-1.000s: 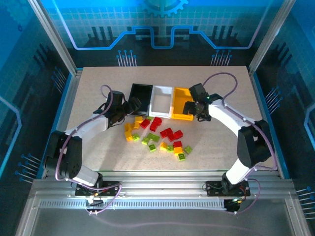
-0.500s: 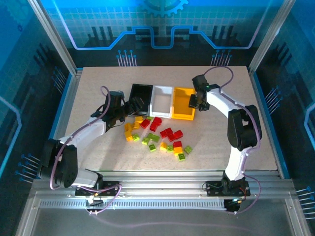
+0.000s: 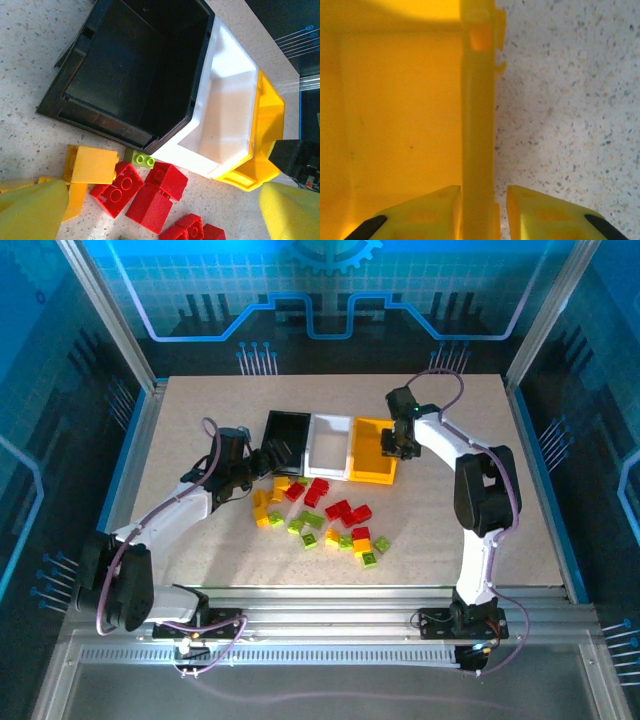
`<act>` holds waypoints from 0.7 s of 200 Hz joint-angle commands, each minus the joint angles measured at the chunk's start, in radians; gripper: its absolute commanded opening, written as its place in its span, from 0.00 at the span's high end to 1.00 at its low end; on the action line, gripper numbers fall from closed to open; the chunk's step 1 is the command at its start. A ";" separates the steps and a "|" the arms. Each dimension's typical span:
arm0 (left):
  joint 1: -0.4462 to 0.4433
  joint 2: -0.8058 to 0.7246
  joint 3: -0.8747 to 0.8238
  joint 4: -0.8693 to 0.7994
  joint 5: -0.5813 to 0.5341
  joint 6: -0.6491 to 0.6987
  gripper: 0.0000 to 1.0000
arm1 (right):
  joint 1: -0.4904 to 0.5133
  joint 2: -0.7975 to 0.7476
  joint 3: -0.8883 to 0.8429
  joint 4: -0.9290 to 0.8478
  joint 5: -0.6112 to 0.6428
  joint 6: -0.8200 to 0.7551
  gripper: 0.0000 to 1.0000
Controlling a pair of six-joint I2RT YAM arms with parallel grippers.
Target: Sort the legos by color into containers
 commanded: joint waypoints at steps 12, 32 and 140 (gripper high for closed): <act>-0.021 -0.022 -0.008 -0.023 0.014 0.006 0.01 | -0.005 -0.002 0.043 -0.037 0.007 -0.025 0.51; -0.033 -0.039 -0.009 -0.024 0.014 0.006 0.01 | 0.015 -0.104 -0.028 0.009 0.019 -0.008 0.26; -0.081 -0.159 -0.087 -0.075 0.031 0.004 0.01 | 0.333 -0.329 -0.465 0.068 -0.036 0.091 0.10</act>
